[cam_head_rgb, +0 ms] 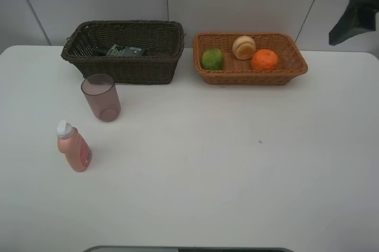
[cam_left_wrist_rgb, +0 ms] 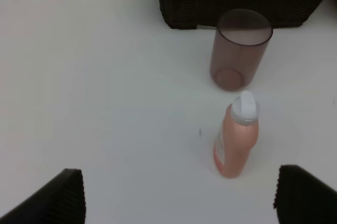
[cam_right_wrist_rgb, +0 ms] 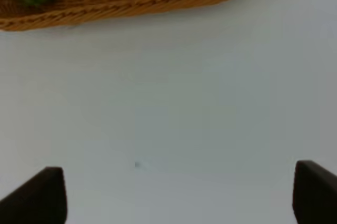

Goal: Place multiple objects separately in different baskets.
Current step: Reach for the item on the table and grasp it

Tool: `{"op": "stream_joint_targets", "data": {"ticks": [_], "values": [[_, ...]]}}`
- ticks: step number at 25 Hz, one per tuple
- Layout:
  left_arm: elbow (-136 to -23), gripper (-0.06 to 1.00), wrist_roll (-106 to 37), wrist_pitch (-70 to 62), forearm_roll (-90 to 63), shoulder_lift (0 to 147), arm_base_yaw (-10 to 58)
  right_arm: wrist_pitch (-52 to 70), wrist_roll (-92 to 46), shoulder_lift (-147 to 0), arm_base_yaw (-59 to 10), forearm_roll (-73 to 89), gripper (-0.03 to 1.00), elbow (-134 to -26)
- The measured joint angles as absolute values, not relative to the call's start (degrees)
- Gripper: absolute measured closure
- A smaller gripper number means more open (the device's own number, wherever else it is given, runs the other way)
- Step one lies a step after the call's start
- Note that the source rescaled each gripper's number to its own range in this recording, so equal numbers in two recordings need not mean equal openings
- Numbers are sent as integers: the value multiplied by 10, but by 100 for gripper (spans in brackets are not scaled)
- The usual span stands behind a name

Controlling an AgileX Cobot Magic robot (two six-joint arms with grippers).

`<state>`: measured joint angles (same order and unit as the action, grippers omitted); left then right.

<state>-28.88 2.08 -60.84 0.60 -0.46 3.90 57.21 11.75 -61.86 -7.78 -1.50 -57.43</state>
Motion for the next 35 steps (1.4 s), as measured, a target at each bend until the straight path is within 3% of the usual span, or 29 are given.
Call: {"op": "stream_joint_targets", "data": {"ticks": [12,26,35], "values": [[-289,2,21,-608,6,-5,39,574,117,-243,-78,-33,12,-498],[-289,2,21,-608,6,-5,39,652,116,-83,-78,-40,12,-491],[-289,2,21,-608,6,-5,39,618,113,-16,-78,-44,12,-350]]}}
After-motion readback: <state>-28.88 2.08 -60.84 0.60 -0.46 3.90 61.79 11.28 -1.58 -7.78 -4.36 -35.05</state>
